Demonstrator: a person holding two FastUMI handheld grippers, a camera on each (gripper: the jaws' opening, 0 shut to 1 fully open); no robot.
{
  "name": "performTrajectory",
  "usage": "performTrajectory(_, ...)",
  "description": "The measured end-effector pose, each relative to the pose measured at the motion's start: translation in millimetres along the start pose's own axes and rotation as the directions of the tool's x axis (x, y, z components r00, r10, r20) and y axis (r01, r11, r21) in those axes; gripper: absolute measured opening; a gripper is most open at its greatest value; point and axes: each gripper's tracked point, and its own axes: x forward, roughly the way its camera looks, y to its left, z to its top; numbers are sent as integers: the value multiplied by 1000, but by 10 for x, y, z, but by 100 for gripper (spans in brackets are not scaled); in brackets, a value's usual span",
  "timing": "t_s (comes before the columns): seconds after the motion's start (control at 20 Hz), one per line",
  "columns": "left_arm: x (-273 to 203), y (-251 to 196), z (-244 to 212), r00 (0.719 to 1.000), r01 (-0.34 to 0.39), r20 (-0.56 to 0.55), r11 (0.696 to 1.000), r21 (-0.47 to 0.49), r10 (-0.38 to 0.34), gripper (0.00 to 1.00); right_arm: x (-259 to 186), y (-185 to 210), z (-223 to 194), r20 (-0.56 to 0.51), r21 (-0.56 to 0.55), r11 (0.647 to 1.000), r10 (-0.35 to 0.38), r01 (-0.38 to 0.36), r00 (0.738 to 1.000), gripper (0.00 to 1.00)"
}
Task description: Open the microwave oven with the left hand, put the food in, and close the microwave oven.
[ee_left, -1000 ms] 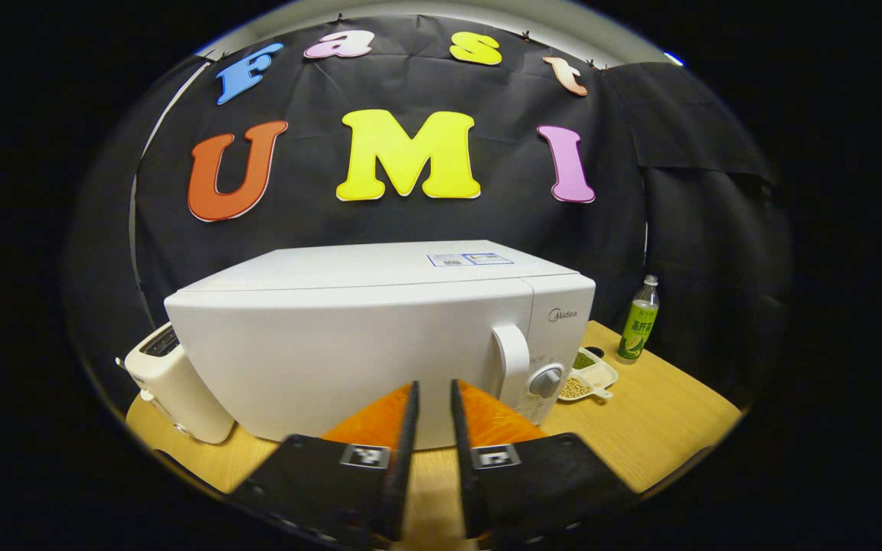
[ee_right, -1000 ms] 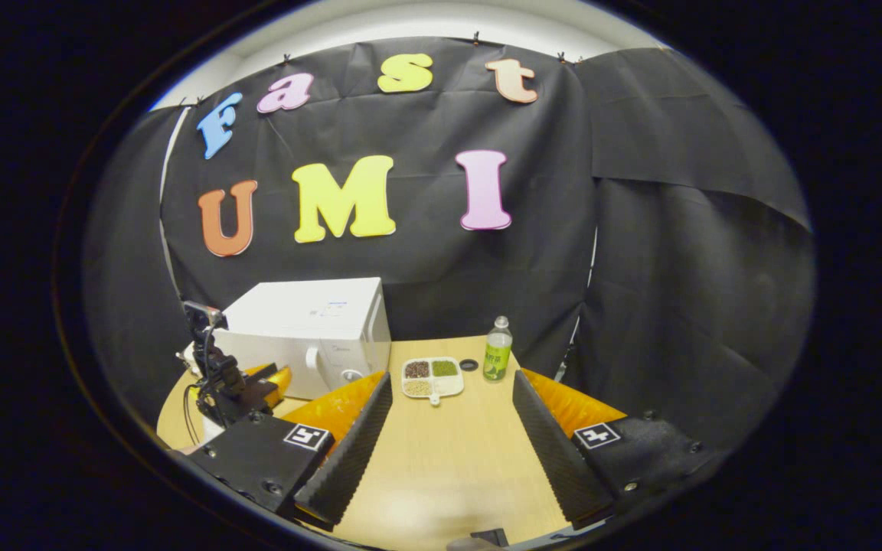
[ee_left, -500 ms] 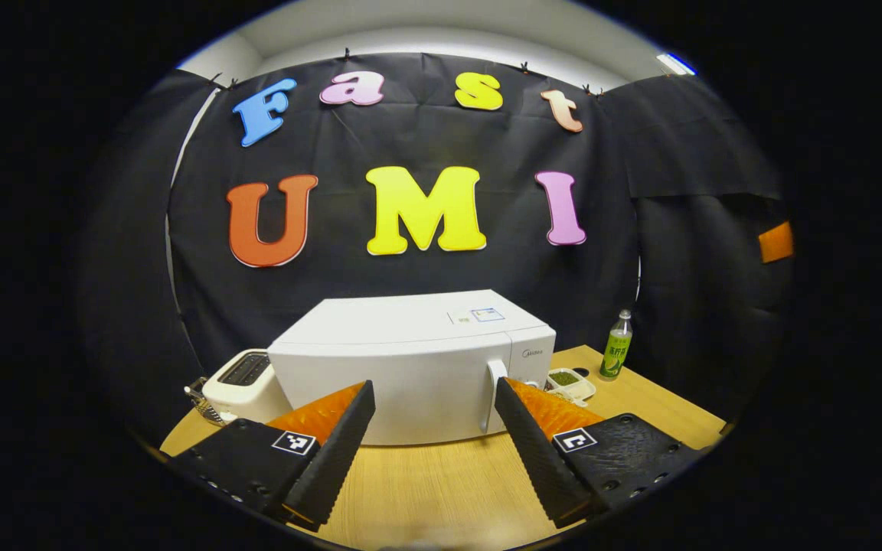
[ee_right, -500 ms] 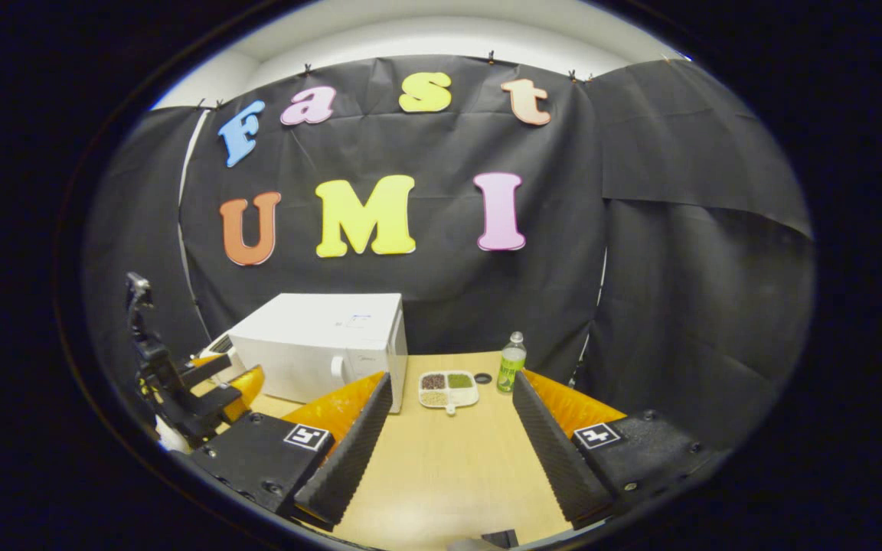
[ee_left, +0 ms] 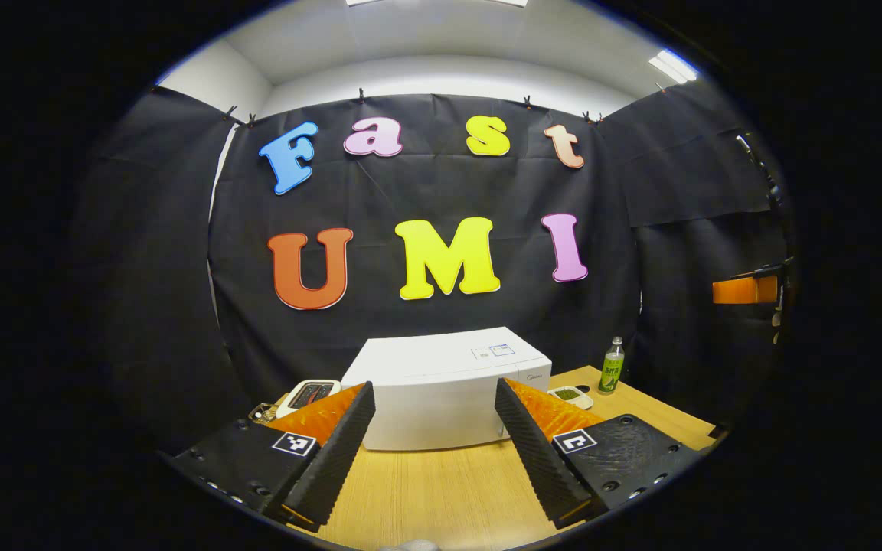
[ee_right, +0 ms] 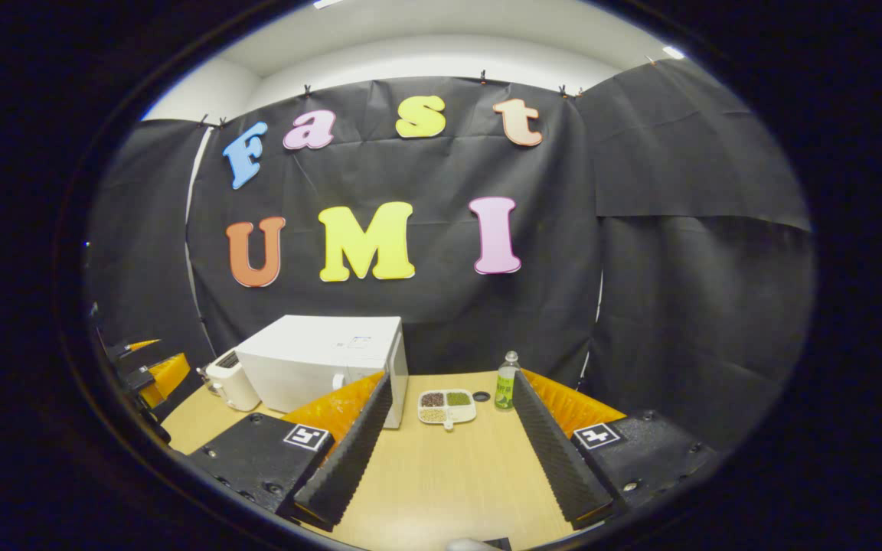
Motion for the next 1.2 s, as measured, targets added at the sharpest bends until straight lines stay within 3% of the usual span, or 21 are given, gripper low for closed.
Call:
performTrajectory(0.05, -71, -10, 90, 1000, -15, 10, 1000, 0, 15, 96, -33, 4, 43, 13, 3, 1000, 23, -23, 1000, 92)
performTrajectory(0.1, -138, -28, 179, 999, -30, 22, 1000, 0, 30, 96, -66, -19, 78, 20, 0, 999, 36, -36, 999, 92)
performTrajectory(0.15, -194, -53, 227, 998, -48, 27, 999, 5, 48, 96, -89, -65, 62, 15, -8, 999, 49, -49, 999, 100)
performTrajectory(0.2, -262, -91, 284, 998, -63, 33, 998, 10, 63, 96, -135, -92, 63, 10, -16, 998, 63, -63, 998, 92)
performTrajectory(0.25, -357, -144, 368, 997, -69, 33, 998, 10, 69, 96, -186, -113, 113, 17, -19, 997, 77, -77, 997, 92)
performTrajectory(0.3, -415, -229, 422, 997, -67, 37, 998, 8, 67, 96, -245, -134, 164, 29, -23, 996, 91, -90, 995, 100)
performTrajectory(0.35, -483, -298, 478, 997, -71, 42, 997, 6, 71, 96, -286, -177, 171, 33, -30, 995, 96, -95, 995, 92)
performTrajectory(0.45, -612, -394, 552, 995, -87, 47, 996, 1, 87, 96, -371, -237, 202, 45, -41, 993, 108, -106, 993, 92)
performTrajectory(0.5, -676, -445, 594, 995, -90, 50, 996, -6, 90, 96, -412, -272, 235, 57, -44, 993, 112, -110, 992, 100)
performTrajectory(0.65, -837, -519, 668, 992, -109, 62, 994, -6, 109, 96, -529, -305, 272, 74, -29, 991, 133, -131, 988, 92)
performTrajectory(1.2, -1233, -446, 850, 987, -137, 82, 990, -27, 139, 96, -923, -310, 395, 119, -50, 990, 139, -134, 983, 92)
